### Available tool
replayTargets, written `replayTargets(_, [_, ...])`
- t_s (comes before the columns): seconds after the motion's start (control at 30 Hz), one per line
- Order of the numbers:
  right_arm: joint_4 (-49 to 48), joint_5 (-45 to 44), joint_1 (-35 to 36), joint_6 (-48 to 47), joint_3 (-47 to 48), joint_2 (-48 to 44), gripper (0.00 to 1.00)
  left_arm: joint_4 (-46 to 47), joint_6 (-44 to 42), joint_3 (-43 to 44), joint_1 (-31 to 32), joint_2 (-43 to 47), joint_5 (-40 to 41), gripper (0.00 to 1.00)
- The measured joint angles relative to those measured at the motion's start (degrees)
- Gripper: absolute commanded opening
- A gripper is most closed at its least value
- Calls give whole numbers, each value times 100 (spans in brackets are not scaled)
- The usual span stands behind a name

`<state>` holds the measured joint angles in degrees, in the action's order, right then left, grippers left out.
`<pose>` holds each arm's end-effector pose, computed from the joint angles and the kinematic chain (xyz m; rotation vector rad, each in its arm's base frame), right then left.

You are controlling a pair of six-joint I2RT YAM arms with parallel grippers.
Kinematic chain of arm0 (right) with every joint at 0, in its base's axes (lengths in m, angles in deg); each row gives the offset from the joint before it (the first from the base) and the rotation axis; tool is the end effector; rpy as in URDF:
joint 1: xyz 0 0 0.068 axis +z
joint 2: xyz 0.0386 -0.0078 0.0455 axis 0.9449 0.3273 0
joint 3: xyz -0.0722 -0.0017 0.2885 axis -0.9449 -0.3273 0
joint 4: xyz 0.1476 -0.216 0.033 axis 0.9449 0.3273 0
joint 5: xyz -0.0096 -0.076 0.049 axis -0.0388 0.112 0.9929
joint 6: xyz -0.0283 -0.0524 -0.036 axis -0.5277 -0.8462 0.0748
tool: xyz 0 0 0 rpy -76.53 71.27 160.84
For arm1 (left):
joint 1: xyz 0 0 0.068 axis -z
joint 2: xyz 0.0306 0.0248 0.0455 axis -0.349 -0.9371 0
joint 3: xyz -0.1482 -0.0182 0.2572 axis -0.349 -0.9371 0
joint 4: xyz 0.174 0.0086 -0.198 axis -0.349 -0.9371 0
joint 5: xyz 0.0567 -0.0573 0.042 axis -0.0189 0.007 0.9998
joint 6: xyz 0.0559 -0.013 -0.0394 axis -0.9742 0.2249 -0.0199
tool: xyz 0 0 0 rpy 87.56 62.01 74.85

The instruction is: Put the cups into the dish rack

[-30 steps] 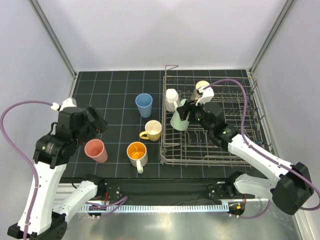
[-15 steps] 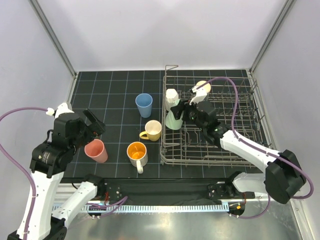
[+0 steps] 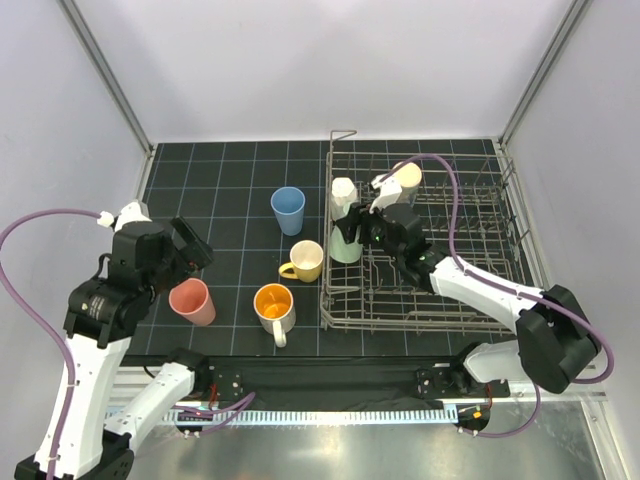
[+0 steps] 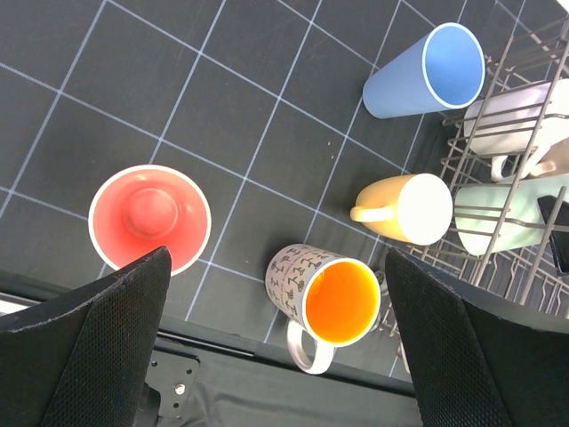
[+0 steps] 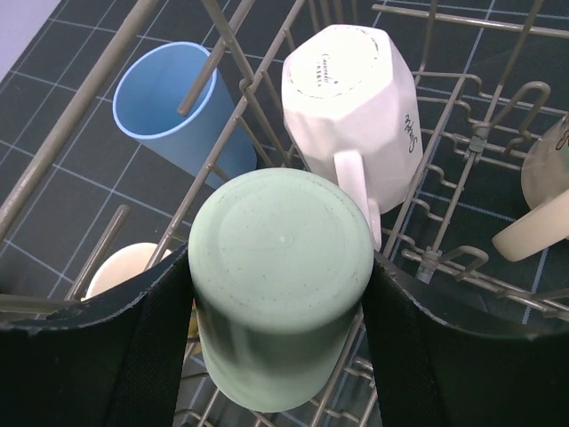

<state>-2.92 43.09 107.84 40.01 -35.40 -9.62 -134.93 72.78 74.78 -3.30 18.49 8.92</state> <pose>0.2577 0.1842 0.2782 -0.2395 1.8656 0.5218 0.0991 -0.0139 0.4032 -0.6806 2.1512 -0.2552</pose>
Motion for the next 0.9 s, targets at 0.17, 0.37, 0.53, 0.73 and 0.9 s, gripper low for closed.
replayTargets(0.17, [-46,-2,59,-297,2,83,4,2,-20,0,0,-55,-48,100])
replayTargets(0.37, [-28,-74,186,-675,79,232,8,4,-37,0,0,-52,-50,100])
replayTargets(0.53, [-20,-166,232,-815,146,404,10,4,-42,0,0,-50,-85,100])
replayTargets(0.73, [0,-387,374,-911,199,468,21,0,-48,0,0,-39,-127,100])
replayTargets(0.9, [133,-557,448,-896,254,470,55,-11,-55,0,0,4,-188,100])
